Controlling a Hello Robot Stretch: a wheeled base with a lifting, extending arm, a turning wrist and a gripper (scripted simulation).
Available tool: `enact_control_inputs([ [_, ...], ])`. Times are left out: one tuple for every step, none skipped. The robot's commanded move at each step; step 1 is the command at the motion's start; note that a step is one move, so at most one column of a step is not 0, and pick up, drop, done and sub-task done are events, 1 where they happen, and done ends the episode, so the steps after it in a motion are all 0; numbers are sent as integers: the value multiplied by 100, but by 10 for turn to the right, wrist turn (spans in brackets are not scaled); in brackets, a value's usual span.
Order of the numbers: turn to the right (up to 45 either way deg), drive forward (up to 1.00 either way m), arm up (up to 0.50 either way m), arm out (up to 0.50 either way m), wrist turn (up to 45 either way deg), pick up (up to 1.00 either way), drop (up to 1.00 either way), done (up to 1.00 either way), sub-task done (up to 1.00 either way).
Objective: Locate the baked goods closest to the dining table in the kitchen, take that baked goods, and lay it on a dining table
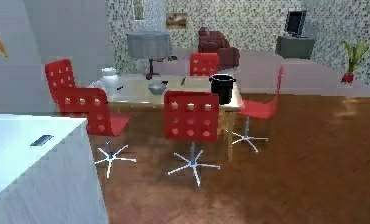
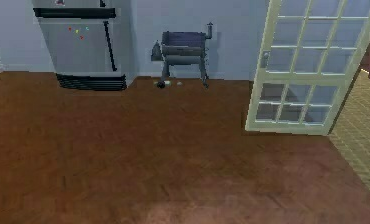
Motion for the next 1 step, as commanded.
enact_control_inputs([
  [0, 80, 0, 0, 0, 0, 0, 0, 0],
])
